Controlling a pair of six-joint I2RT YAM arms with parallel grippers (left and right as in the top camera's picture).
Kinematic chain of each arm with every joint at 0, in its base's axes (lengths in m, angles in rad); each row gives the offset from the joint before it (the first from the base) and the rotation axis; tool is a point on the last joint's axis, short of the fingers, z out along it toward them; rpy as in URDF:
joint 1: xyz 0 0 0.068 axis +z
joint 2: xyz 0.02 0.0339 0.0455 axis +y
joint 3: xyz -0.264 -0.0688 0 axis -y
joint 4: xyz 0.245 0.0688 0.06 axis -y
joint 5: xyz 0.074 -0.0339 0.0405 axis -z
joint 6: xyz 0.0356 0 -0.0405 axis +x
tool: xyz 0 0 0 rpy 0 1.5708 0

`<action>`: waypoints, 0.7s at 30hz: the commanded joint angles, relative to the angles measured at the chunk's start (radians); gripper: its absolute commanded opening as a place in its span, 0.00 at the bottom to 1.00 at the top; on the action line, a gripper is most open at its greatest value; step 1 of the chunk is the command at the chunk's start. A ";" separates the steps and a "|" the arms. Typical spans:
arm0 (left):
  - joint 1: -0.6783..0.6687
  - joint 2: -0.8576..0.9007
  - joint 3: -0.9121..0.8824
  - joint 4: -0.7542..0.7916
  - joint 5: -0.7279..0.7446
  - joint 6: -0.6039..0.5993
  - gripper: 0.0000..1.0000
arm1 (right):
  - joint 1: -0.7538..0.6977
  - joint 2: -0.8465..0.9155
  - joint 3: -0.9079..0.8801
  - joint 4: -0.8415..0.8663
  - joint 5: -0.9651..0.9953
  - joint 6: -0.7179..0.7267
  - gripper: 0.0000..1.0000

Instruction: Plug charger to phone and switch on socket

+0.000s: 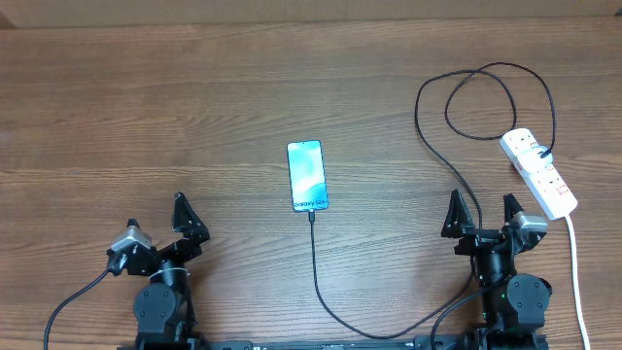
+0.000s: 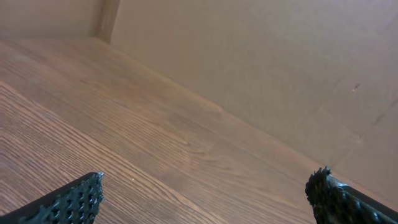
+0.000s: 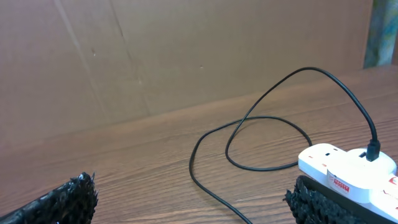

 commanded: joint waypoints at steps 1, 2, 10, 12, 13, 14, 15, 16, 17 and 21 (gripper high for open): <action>0.030 -0.014 -0.004 0.000 0.003 0.023 0.99 | -0.004 -0.009 -0.011 0.006 -0.005 -0.005 1.00; 0.029 -0.014 -0.004 0.000 0.003 0.023 1.00 | -0.004 -0.009 -0.011 0.006 -0.005 -0.005 1.00; 0.014 -0.014 -0.004 0.000 0.004 0.023 1.00 | -0.004 -0.009 -0.011 0.006 -0.005 -0.005 1.00; 0.015 -0.013 -0.004 0.000 0.003 0.023 1.00 | -0.004 -0.009 -0.011 0.006 -0.005 -0.005 1.00; 0.015 -0.013 -0.004 0.000 0.003 0.023 1.00 | -0.004 -0.009 -0.011 0.006 -0.005 -0.005 1.00; 0.015 -0.013 -0.004 0.000 0.003 0.023 1.00 | -0.004 -0.009 -0.011 0.006 -0.005 -0.005 1.00; 0.015 -0.013 -0.004 0.000 0.003 0.023 1.00 | -0.004 -0.009 -0.011 0.006 -0.005 -0.005 1.00; 0.015 -0.013 -0.004 0.000 0.003 0.023 1.00 | -0.004 -0.009 -0.011 0.006 -0.005 -0.005 1.00; 0.015 -0.013 -0.004 0.000 0.003 0.023 1.00 | -0.004 -0.009 -0.011 0.006 -0.005 -0.005 1.00; 0.015 -0.013 -0.004 0.000 0.003 0.023 1.00 | -0.004 -0.009 -0.011 0.006 -0.005 -0.005 1.00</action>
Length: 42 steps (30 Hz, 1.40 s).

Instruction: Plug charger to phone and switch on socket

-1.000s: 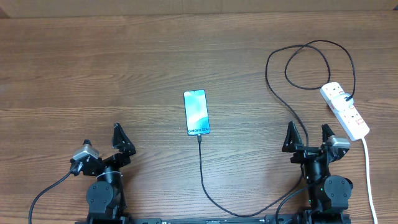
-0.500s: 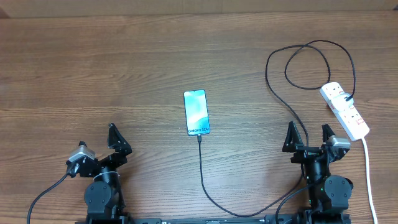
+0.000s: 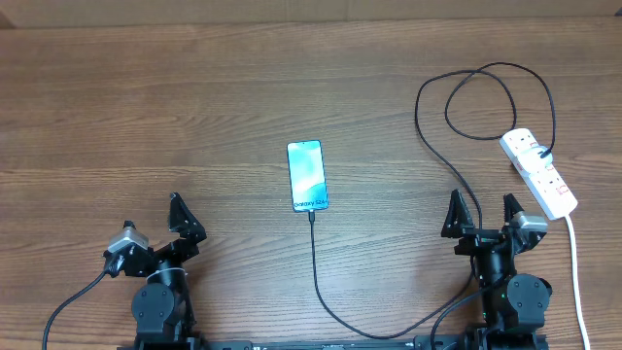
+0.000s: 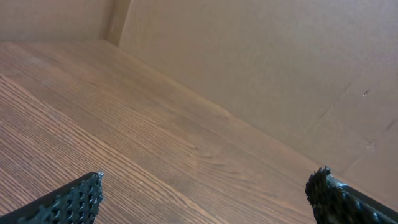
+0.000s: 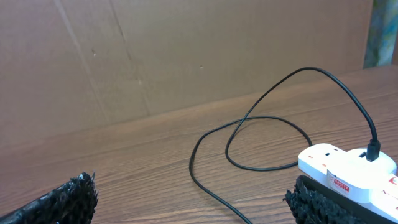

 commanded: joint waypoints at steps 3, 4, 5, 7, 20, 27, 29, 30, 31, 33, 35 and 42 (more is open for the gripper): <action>-0.007 -0.013 -0.004 0.000 0.005 0.021 1.00 | -0.004 -0.009 -0.011 0.006 -0.005 -0.005 1.00; -0.007 -0.013 -0.004 0.000 0.000 0.023 1.00 | -0.004 -0.009 -0.011 0.006 -0.005 -0.005 1.00; -0.006 -0.013 -0.004 0.000 0.000 0.032 1.00 | -0.004 -0.009 -0.011 0.006 -0.005 -0.005 1.00; -0.007 -0.013 -0.004 0.000 0.006 0.130 1.00 | -0.004 -0.009 -0.011 0.006 -0.005 -0.005 1.00; -0.007 -0.013 -0.004 -0.016 0.214 0.666 1.00 | -0.004 -0.009 -0.011 0.006 -0.005 -0.005 1.00; -0.007 -0.013 -0.004 -0.015 0.213 0.666 1.00 | -0.003 -0.009 -0.011 0.006 -0.005 -0.005 1.00; -0.007 -0.013 -0.004 -0.015 0.213 0.666 0.99 | -0.003 -0.009 -0.011 0.006 -0.005 -0.005 1.00; -0.007 -0.013 -0.004 -0.015 0.213 0.666 1.00 | -0.003 -0.009 -0.011 0.006 -0.005 -0.005 1.00; -0.007 -0.013 -0.004 -0.015 0.213 0.666 1.00 | -0.003 -0.009 -0.011 0.006 -0.005 -0.005 1.00; -0.007 -0.013 -0.004 -0.015 0.213 0.666 0.99 | -0.003 -0.009 -0.011 0.006 -0.005 -0.005 1.00; -0.007 -0.013 -0.004 -0.015 0.213 0.666 1.00 | -0.003 -0.009 -0.011 0.006 -0.005 -0.005 1.00; -0.007 -0.013 -0.004 -0.015 0.213 0.666 0.99 | -0.003 -0.009 -0.011 0.006 -0.004 -0.006 1.00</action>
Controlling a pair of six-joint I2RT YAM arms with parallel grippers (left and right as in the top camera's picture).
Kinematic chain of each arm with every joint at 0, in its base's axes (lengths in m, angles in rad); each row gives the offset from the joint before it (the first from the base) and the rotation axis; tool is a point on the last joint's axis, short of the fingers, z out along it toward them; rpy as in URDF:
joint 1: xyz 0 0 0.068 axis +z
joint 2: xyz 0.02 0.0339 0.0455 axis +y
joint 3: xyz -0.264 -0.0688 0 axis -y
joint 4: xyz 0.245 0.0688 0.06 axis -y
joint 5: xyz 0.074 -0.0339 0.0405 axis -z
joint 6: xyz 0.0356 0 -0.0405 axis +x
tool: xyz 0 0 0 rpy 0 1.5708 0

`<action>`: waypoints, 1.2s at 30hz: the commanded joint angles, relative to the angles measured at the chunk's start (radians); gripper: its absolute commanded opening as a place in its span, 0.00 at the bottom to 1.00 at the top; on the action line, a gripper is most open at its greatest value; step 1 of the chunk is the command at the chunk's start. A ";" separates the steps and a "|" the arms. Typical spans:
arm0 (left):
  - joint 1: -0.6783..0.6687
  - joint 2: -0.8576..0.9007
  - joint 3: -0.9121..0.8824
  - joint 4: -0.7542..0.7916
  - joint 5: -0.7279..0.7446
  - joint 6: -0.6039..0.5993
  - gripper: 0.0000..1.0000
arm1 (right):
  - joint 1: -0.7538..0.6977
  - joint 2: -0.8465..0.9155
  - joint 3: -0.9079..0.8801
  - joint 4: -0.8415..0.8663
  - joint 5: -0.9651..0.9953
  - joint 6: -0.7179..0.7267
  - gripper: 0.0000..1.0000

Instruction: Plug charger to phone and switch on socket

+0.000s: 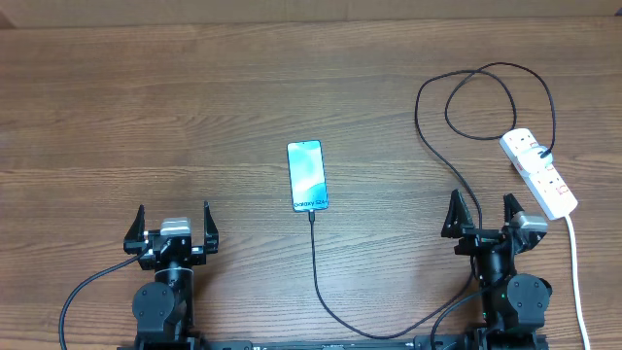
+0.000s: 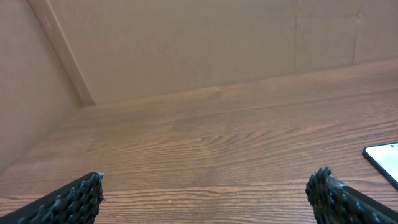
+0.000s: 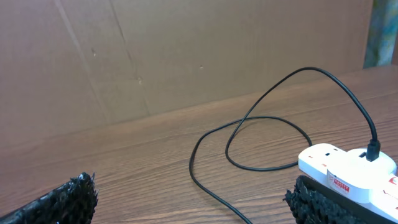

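Note:
The phone [image 1: 307, 176] lies screen up at the table's middle, its display lit; its corner [image 2: 384, 160] shows at the right of the left wrist view. The black charger cable [image 1: 316, 267] meets the phone's near end and loops round to the white socket strip [image 1: 538, 172] at the right, where its plug [image 3: 373, 150] sits. My left gripper [image 1: 172, 227] stands open near the front left, over bare wood. My right gripper [image 1: 483, 215] stands open near the front right, just short of the strip [image 3: 348, 171].
A brown cardboard wall [image 3: 186, 56] backs the table [image 1: 146, 97]. The strip's white lead [image 1: 575, 272] runs along the right edge toward the front. Cable loops [image 1: 486, 102] lie at the back right.
My left gripper has turned from pointing to the far left to facing straight ahead, bringing the phone's corner into its view. The right arm, phone and cable have not moved.
My left gripper was angled to the left at both earlier moments, a little more at the second, and now faces straight ahead. The right gripper stayed open beside the strip throughout, and the phone stayed lit with the cable at its end.

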 commanded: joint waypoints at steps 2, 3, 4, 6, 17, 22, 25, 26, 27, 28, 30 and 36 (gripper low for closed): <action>-0.007 -0.013 -0.004 0.000 0.015 0.019 1.00 | -0.003 -0.010 -0.011 0.005 0.002 -0.007 1.00; -0.007 -0.013 -0.004 0.000 0.014 0.019 1.00 | -0.003 -0.010 -0.011 0.005 0.003 -0.014 1.00; -0.007 -0.013 -0.004 -0.001 0.014 0.019 1.00 | -0.002 -0.010 -0.011 0.005 0.002 -0.032 1.00; -0.007 -0.013 -0.004 0.000 0.014 0.019 1.00 | -0.002 -0.010 -0.011 0.005 0.002 -0.044 1.00; -0.007 -0.013 -0.004 0.000 0.014 0.019 1.00 | -0.002 -0.010 -0.011 0.005 -0.005 -0.164 1.00; -0.007 -0.013 -0.004 0.000 0.014 0.019 0.99 | -0.002 -0.010 -0.011 0.005 -0.005 -0.164 1.00; -0.007 -0.013 -0.004 0.000 0.015 0.019 1.00 | -0.002 -0.009 -0.011 0.005 -0.005 -0.164 1.00; -0.007 -0.013 -0.004 0.000 0.014 0.019 1.00 | -0.002 -0.009 -0.011 0.005 -0.005 -0.164 1.00; -0.007 -0.013 -0.004 -0.001 0.014 0.019 1.00 | -0.002 -0.009 -0.011 0.005 -0.005 -0.164 1.00; -0.007 -0.013 -0.004 0.000 0.014 0.019 0.99 | -0.002 -0.009 -0.011 0.005 -0.005 -0.164 1.00; -0.007 -0.013 -0.004 0.000 0.014 0.019 0.99 | -0.002 -0.009 -0.011 0.005 -0.005 -0.165 1.00; -0.007 -0.013 -0.004 0.000 0.014 0.019 0.99 | -0.002 -0.009 -0.011 0.005 -0.005 -0.164 1.00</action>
